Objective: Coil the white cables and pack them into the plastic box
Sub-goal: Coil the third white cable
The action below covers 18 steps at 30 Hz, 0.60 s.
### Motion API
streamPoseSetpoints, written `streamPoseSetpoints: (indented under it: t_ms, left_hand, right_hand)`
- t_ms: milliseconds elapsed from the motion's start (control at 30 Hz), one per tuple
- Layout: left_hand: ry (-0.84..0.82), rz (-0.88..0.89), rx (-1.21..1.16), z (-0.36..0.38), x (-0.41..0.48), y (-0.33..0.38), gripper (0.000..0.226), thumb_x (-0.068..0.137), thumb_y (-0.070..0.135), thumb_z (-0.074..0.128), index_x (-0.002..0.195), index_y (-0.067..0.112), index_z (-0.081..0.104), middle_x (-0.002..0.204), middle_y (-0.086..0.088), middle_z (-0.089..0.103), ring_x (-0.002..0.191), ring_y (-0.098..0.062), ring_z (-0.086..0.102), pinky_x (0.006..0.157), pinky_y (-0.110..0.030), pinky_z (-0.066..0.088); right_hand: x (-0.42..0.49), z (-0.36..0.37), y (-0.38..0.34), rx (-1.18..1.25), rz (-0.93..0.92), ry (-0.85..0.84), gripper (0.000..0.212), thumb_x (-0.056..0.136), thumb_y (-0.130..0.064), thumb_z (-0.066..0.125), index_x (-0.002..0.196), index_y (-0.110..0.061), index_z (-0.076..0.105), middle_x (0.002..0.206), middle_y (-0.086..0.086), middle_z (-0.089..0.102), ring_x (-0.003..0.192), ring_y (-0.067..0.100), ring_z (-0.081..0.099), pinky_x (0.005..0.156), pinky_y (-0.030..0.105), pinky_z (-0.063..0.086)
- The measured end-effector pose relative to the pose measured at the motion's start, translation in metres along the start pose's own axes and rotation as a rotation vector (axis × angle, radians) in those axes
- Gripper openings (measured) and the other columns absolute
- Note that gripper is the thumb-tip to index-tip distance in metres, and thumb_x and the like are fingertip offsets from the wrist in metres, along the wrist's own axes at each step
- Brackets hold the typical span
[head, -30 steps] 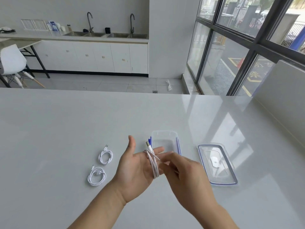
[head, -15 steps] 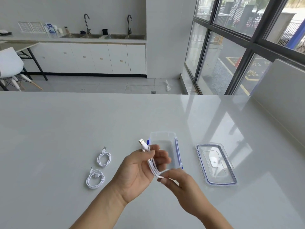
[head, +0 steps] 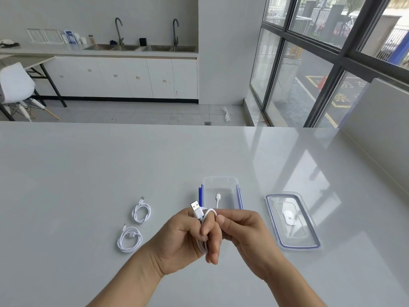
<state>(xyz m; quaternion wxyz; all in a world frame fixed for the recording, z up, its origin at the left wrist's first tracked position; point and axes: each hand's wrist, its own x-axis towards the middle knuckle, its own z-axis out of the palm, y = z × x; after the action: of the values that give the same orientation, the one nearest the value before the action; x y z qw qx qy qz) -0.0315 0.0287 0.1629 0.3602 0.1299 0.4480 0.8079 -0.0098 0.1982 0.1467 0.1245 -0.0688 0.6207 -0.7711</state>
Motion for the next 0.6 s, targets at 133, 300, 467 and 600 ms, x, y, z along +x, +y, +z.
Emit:
streamPoseSetpoints:
  t_ms: [133, 300, 467, 600]
  left_hand:
    - [-0.126, -0.050, 0.101, 0.004, -0.002, 0.009, 0.018, 0.065, -0.011, 0.043, 0.066, 0.004, 0.052, 0.082, -0.028, 0.072, 0.073, -0.038, 0.068, 0.069, -0.039, 0.052]
    - [-0.097, -0.107, 0.229, 0.012, -0.001, 0.023, 0.015, 0.071, -0.011, 0.048, 0.070, 0.000, 0.058, 0.093, -0.031, 0.071, 0.088, -0.044, 0.068, 0.082, -0.045, 0.054]
    - [0.162, -0.089, 0.405, 0.033, 0.004, 0.033, 0.014, 0.064, -0.008, 0.048, 0.063, -0.003, 0.061, 0.079, -0.032, 0.070, 0.073, -0.041, 0.068, 0.073, -0.045, 0.056]
    - [0.333, -0.020, 0.376, 0.043, 0.017, 0.033, 0.015, 0.061, -0.004, 0.049, 0.059, 0.001, 0.064, 0.074, -0.030, 0.069, 0.068, -0.040, 0.069, 0.066, -0.041, 0.057]
  right_hand:
    - [0.000, 0.000, -0.002, 0.054, 0.024, 0.032, 0.023, 0.090, -0.014, 0.067, 0.106, -0.002, 0.077, 0.087, 0.021, 0.077, 0.077, 0.031, 0.071, 0.073, 0.041, 0.056]
    - [0.000, 0.002, -0.003, 0.107, 0.003, 0.138, 0.019, 0.081, -0.013, 0.073, 0.090, 0.002, 0.079, 0.075, 0.019, 0.075, 0.065, 0.027, 0.070, 0.062, 0.032, 0.055]
    - [0.004, 0.005, -0.006, 0.154, -0.043, 0.221, 0.018, 0.075, -0.018, 0.081, 0.086, -0.004, 0.080, 0.076, 0.021, 0.074, 0.070, 0.031, 0.068, 0.067, 0.042, 0.056]
    - [0.011, 0.005, -0.011, 0.210, -0.070, 0.282, 0.022, 0.069, -0.021, 0.084, 0.085, -0.006, 0.080, 0.075, 0.020, 0.071, 0.069, 0.029, 0.066, 0.062, 0.041, 0.056]
